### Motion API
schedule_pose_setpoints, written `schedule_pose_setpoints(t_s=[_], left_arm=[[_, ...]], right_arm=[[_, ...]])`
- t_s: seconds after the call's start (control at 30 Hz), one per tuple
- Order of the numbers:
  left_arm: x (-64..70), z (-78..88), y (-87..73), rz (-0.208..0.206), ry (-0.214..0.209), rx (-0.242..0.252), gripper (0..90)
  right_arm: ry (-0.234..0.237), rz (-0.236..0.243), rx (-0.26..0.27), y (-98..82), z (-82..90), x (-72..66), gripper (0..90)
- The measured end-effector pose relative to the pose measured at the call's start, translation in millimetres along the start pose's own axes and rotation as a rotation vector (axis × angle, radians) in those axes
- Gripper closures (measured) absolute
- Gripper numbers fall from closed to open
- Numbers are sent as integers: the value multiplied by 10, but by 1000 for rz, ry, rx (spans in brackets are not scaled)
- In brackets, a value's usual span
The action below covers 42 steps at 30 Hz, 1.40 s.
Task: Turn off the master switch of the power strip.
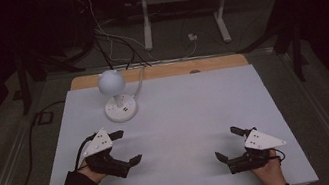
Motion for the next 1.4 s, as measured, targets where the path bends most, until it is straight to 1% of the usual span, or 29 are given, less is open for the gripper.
schedule_pose_setpoints(t_s=[0.17,0.23,0.3,0.37,0.4,0.47,0.5,0.53,0.6,0.67,0.73,0.77,0.8,0.83,0.9,0.93,0.97,1.03,1.1,1.13,1.2,1.23,1.33,1.37,1.4], left_arm=[[-91,-90,57,17,39,14,3],[-128,-126,76,15,65,15,2],[-173,-157,95,25,91,22,3],[-214,-188,113,36,106,31,3],[-236,-201,121,35,125,31,3],[-267,-231,141,43,135,35,3],[-285,-244,150,47,153,37,3],[-304,-259,162,56,159,43,3],[-329,-282,175,76,157,49,3],[-348,-310,182,59,175,40,3],[-357,-340,187,72,174,36,3],[-360,-355,191,77,182,42,3],[-368,-370,197,81,209,46,3],[-375,-383,205,83,226,58,2],[-400,-410,212,86,252,60,2],[-412,-422,217,83,263,68,2],[-427,-431,220,79,281,69,2],[-457,-452,223,83,296,76,2],[-491,-473,217,82,301,66,3],[-516,-486,210,85,324,60,3],[-562,-507,193,94,340,53,3],[-584,-519,184,93,364,51,3],[-635,-556,154,102,378,48,18],[-652,-569,145,107,379,48,36],[-669,-580,136,116,380,51,36]], right_arm=[[-5,-3,3,3,3,3,0],[-6,-5,1,-1,0,6,0],[-7,-4,1,-1,-1,7,0],[-7,-4,2,3,1,4,0],[-7,-4,2,3,1,4,0],[-7,-3,2,4,3,5,0],[-7,-3,3,4,3,5,0],[-7,-5,3,5,4,5,0],[-8,-4,4,6,5,6,0],[-7,-4,5,6,6,7,0],[-5,-6,4,5,6,9,0],[-5,-6,4,5,6,9,0],[-6,-5,4,4,6,10,0],[-5,-6,4,4,6,11,0],[-4,-8,5,6,8,12,0],[-4,-8,5,6,8,12,0],[-3,-9,4,6,9,12,0],[-3,-9,5,7,10,12,0],[-3,-9,5,7,10,12,0],[-2,-9,5,7,10,12,0],[-1,-10,6,8,11,11,0],[-2,-9,6,9,10,12,0],[-2,-10,7,10,12,12,0],[0,-11,7,9,12,13,0],[0,-11,7,9,12,13,0]])
Point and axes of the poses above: each handheld gripper's, and its own axes: z roughly backward along the jaws, y roughly out of its top, x roughly to its right, the point moved 5 cm from there along -z, roughly forward along the jaws, and after that the axes turned 12 degrees about -y, right-handed, at the moved point
